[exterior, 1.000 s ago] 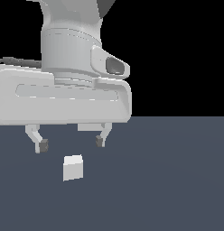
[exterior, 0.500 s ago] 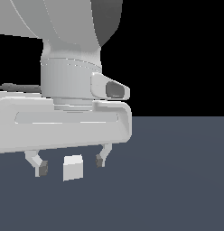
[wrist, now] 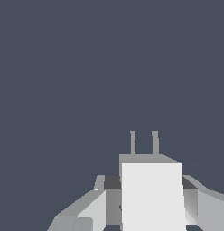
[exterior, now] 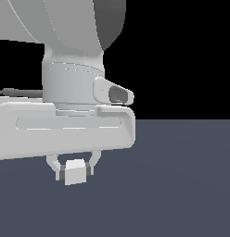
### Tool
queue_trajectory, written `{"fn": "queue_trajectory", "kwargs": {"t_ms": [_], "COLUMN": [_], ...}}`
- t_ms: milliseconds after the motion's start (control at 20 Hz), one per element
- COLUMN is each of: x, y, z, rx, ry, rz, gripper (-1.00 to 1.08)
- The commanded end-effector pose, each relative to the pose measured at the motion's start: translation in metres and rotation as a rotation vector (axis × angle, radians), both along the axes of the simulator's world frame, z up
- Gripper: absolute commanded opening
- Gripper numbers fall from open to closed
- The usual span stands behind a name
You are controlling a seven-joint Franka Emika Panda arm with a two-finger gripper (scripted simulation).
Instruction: Plug the charger into the wall socket.
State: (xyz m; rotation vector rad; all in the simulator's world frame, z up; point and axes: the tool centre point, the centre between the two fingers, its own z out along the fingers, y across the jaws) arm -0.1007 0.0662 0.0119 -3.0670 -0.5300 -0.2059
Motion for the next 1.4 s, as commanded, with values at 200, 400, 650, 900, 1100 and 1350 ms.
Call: {"fn": "queue_trajectory", "kwargs": {"t_ms": [200, 400, 650, 900, 1100, 1350], "x": [0.001, 0.006, 0.021, 0.044, 0.067, 0.09], "y": [0.001, 0.003, 0.007, 0.012, 0.013, 0.012], "z": [0.001, 0.006, 0.018, 0.037, 0.056, 0.074], "rx": [0.0, 0.001, 0.002, 0.003, 0.003, 0.002], "ry": [0.0, -0.001, -0.001, -0.001, -0.002, -0.002], "rz": [-0.002, -0.026, -0.089, -0.185, -0.278, -0.372], "gripper": [-1.0, -1.0, -1.0, -1.0, -1.0, -1.0]}}
